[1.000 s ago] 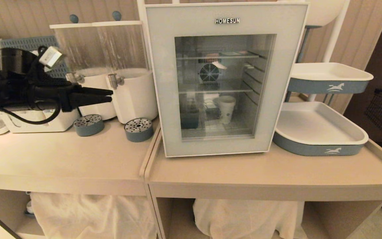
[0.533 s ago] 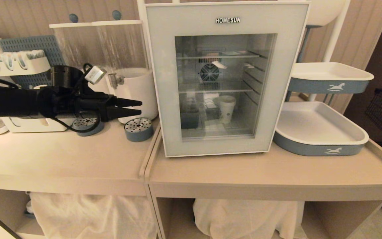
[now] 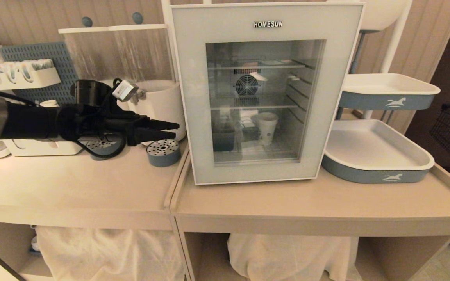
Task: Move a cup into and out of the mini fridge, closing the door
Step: Open the freezer door
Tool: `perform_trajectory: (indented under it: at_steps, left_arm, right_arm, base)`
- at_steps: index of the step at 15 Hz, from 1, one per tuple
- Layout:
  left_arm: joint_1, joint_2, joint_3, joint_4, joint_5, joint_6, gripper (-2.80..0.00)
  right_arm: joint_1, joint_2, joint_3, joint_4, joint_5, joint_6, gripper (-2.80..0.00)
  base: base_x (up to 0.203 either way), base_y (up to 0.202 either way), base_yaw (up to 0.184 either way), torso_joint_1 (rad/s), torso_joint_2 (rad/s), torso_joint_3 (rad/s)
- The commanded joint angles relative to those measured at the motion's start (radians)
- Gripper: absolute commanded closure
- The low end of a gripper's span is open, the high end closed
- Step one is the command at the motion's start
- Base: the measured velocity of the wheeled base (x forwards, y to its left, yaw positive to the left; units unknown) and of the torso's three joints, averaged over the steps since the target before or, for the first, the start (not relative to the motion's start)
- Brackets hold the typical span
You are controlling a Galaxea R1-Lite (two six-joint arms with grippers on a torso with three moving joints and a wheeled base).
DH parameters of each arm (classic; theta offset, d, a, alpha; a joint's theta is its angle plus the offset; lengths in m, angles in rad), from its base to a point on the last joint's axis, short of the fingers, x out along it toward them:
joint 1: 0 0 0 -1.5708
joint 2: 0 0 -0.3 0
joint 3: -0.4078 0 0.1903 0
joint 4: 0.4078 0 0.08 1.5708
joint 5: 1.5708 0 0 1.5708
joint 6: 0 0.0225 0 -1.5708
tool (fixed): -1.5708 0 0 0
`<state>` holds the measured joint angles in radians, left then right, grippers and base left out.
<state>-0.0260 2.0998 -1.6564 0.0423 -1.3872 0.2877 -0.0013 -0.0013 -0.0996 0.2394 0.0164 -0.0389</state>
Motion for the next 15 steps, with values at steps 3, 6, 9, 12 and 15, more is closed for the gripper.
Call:
perform_trajectory:
  at_steps: [3,6,9,12,15]
  left_arm:
    - [-0.031,0.006,0.001,-0.056,-0.004,0.002,-2.8]
    - [-0.042,0.023,-0.02,-0.07,0.004,-0.001,-2.8]
    - [-0.057,0.027,-0.028,-0.089,0.015,-0.002,-2.8]
    - [-0.066,0.031,-0.033,-0.094,0.028,-0.002,-2.8]
    - [-0.071,0.042,-0.04,-0.093,0.03,-0.008,-2.8]
  right_arm:
    - [0.0,0.003,0.0,0.001,0.0,0.001,0.0]
    - [0.0,0.003,0.0,0.001,0.0,-0.001,0.0]
    - [0.0,0.001,0.0,0.001,0.0,0.001,0.0]
    - [0.0,0.001,0.0,0.001,0.0,-0.001,0.0]
    - [0.0,0.001,0.0,0.001,0.0,-0.001,0.0]
  base:
    - [0.0,0.0,0.0,0.0,0.0,0.0]
    - [0.0,0.0,0.0,0.0,0.0,0.0]
    - [0.0,0.0,0.0,0.0,0.0,0.0]
    - [0.0,0.0,0.0,0.0,0.0,0.0]
    - [0.0,0.0,0.0,0.0,0.0,0.0]
